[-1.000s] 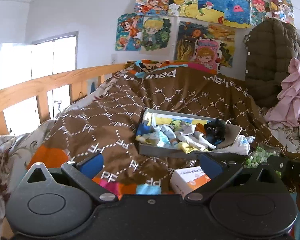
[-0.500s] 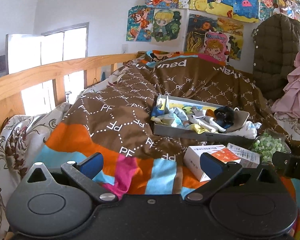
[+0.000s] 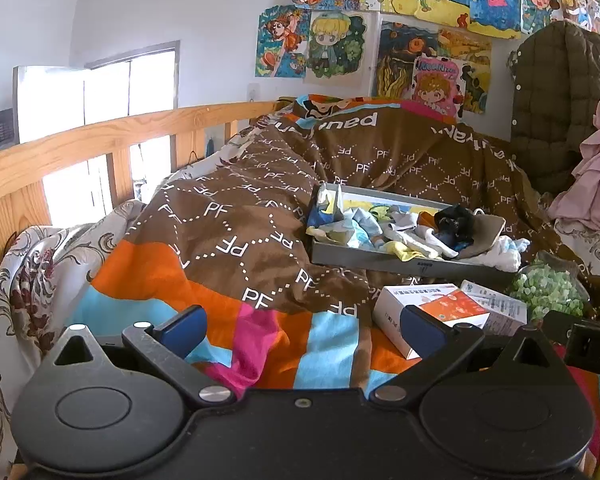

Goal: Organize soft objects

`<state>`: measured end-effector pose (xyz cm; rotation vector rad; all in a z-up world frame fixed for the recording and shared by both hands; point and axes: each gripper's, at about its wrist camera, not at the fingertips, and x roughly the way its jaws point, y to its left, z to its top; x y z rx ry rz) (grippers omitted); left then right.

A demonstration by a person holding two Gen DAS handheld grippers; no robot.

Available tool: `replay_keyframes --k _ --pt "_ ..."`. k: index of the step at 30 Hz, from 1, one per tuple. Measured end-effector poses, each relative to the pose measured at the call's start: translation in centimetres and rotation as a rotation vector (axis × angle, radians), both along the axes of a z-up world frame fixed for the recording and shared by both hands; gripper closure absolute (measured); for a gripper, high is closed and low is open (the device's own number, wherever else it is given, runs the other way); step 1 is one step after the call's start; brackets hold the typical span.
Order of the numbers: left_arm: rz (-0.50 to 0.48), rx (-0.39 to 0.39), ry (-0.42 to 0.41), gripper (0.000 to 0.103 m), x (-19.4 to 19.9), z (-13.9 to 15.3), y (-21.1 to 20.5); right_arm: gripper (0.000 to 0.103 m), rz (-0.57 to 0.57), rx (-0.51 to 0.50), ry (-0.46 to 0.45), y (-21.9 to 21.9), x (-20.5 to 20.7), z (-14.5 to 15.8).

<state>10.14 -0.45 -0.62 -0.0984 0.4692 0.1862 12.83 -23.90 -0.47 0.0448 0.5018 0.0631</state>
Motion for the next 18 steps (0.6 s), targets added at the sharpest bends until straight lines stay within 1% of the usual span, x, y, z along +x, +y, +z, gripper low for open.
replay_keyframes --k 18 --pt "-0.009 0.004 0.007 0.001 0.04 -0.19 -0.17 0.0 0.002 -0.005 0.008 0.1 0.08 -0.15"
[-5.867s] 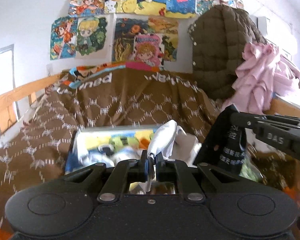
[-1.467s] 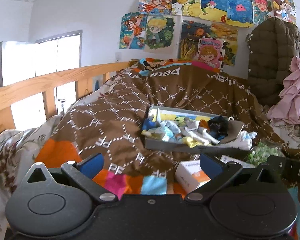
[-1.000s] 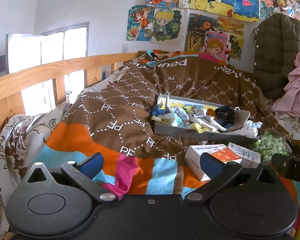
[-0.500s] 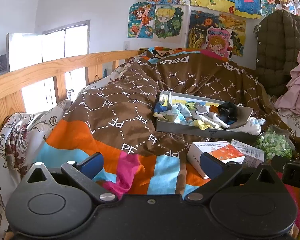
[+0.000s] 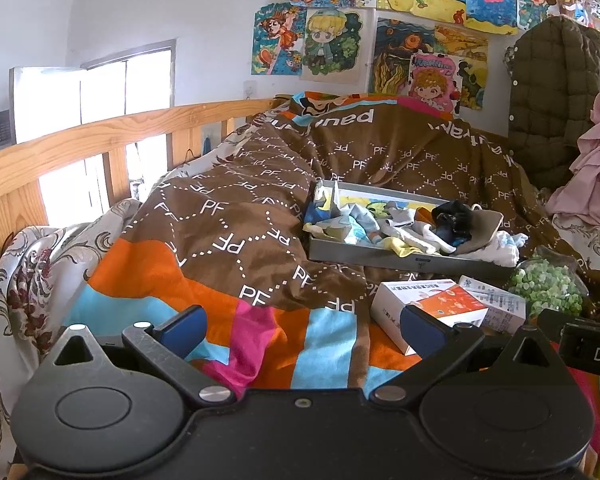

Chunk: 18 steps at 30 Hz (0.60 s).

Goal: Organize soft objects

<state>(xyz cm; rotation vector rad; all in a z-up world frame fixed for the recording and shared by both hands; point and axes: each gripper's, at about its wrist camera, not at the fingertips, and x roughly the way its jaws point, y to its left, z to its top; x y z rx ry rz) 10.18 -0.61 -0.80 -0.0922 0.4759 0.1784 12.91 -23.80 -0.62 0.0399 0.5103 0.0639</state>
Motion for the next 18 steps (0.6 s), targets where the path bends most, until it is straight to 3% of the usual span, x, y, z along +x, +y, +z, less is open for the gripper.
replay_keyframes --k 18 --pt "0.0 -0.002 0.0 0.001 -0.01 0.01 0.0 0.0 0.002 -0.001 0.003 -0.11 -0.01 -0.22"
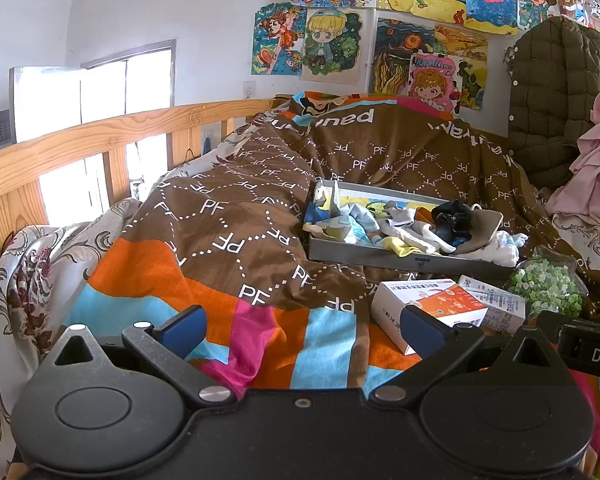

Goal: Organize soft objects

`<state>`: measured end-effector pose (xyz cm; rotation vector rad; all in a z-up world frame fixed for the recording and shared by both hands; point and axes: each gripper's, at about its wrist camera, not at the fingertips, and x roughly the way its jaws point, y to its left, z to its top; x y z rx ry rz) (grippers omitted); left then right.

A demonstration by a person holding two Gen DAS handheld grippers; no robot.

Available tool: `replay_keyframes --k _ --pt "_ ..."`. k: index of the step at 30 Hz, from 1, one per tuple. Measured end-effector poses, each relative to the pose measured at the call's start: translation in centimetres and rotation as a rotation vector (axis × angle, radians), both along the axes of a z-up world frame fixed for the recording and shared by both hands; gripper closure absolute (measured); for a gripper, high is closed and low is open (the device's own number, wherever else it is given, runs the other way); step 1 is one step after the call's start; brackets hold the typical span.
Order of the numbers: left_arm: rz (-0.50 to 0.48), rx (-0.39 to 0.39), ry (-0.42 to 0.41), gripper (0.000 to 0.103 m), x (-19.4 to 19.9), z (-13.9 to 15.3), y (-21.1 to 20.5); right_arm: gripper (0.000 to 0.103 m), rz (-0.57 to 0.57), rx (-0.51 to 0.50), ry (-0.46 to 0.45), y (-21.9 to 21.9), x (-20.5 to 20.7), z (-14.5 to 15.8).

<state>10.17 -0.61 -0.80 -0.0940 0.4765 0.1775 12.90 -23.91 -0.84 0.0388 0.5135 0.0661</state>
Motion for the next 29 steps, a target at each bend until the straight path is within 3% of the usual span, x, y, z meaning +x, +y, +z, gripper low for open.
replay_keyframes --k 17,24,29 --pt "0.002 -0.001 0.0 0.001 -0.03 0.0 0.01 0.0 0.0 -0.001 0.001 0.09 0.03 0.09" --pt "-0.019 -0.121 0.008 0.001 -0.04 -0.08 0.66 0.0 0.0 0.0 0.001 0.12 0.03 0.12" --pt "-0.058 -0.1 -0.004 0.001 -0.15 -0.1 0.18 0.0 0.0 0.0 0.002 0.13 0.02 0.12"
